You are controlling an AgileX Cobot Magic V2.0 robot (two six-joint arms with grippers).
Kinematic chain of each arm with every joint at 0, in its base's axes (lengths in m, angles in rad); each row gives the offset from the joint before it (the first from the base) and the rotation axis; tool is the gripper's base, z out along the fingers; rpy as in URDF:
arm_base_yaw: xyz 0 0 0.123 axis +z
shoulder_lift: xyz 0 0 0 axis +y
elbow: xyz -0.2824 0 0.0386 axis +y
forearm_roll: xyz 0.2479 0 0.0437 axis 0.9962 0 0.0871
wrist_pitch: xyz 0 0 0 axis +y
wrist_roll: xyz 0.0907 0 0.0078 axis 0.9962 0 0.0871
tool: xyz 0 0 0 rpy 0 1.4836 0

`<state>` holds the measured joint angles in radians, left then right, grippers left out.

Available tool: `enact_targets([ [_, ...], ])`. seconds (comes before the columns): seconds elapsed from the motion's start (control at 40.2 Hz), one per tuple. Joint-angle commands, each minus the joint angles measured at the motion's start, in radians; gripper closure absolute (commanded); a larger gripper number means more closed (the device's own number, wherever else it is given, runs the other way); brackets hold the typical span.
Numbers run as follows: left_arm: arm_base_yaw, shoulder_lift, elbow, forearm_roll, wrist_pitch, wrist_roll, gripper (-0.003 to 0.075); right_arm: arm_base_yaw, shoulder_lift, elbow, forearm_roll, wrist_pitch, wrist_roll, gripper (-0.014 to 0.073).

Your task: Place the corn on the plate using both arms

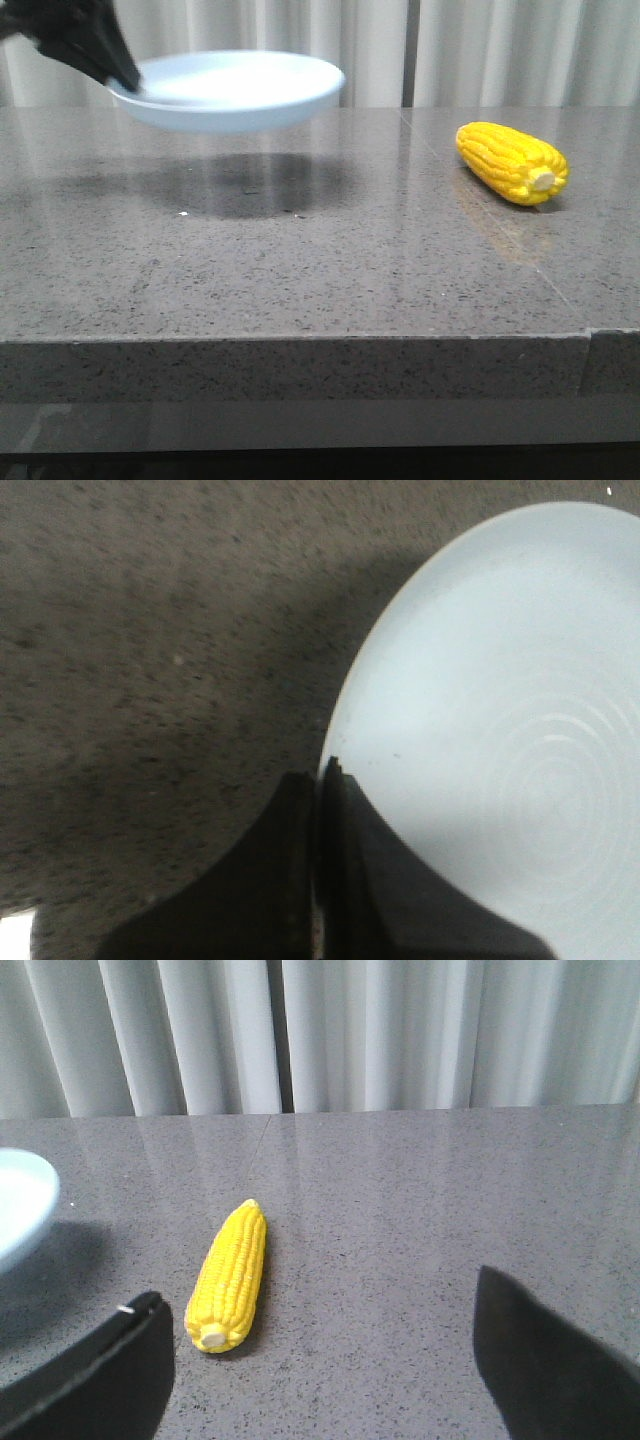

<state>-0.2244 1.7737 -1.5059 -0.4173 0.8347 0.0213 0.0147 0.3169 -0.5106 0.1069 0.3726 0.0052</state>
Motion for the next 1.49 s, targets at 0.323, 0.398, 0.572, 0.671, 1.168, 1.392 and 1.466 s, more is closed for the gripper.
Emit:
enact_targets([
  [0.323, -0.053, 0.056, -0.031, -0.049, -0.051, -0.005, 0.0394, -0.004, 0.017, -0.030, 0.005, -0.074, -0.005, -0.0041],
  [0.398, -0.037, 0.029, -0.031, -0.030, -0.051, 0.003, 0.0283, -0.004, 0.017, -0.030, 0.005, -0.074, -0.005, -0.0041],
  [0.572, 0.016, -0.084, -0.029, 0.152, 0.000, -0.008, 0.0327, -0.004, 0.017, -0.030, 0.005, -0.074, -0.005, -0.0041],
  [0.671, 0.052, -0.165, 0.001, 0.198, 0.014, -0.008, 0.0468, -0.004, 0.017, -0.030, 0.005, -0.074, -0.005, -0.0041],
  [1.168, 0.077, -0.664, 0.474, 0.277, -0.237, 0.001, 0.0741, -0.004, 0.017, -0.030, 0.005, -0.074, -0.005, -0.0041],
  [1.392, 0.011, -0.946, 0.771, 0.285, -0.449, 0.003, 0.0741, -0.004, 0.017, -0.030, 0.005, -0.074, -0.005, -0.0041],
  [1.466, -0.005, -1.044, 0.845, 0.306, -0.493, 0.003, 0.0741, -0.004, 0.017, -0.030, 0.005, -0.074, -0.005, -0.0041],
])
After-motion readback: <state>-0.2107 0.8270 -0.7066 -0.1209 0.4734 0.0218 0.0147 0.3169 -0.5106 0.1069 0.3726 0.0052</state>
